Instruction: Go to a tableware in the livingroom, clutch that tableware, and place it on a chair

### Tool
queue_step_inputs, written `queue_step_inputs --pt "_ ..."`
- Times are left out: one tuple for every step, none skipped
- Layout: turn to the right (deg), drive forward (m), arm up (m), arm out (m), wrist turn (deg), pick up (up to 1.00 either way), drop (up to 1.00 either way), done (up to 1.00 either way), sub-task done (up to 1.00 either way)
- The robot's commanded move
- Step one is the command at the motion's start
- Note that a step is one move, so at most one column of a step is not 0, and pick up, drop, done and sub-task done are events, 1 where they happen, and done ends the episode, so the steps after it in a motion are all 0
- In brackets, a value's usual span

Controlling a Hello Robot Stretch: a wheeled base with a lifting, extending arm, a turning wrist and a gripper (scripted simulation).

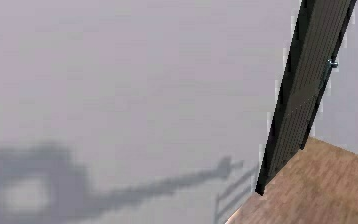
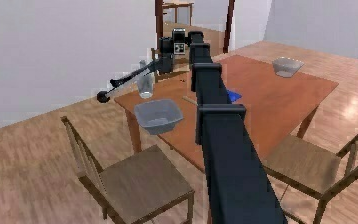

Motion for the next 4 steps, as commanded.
queue_step_inputs --pt "0.0 0.00 0.00 0.00 45.0 0.00 0.00 0.00 0.00" --pt "0.0 0.00 -0.24 0.00 0.0 0.00 0.00 0.00 0.00" --pt "0.0 0.00 0.00 0.00 0.0 1.00 0.00 0.00 0.00" --pt "0.0 0.00 0.10 0.00 0.0 0.00 0.00 0.00 0.00"
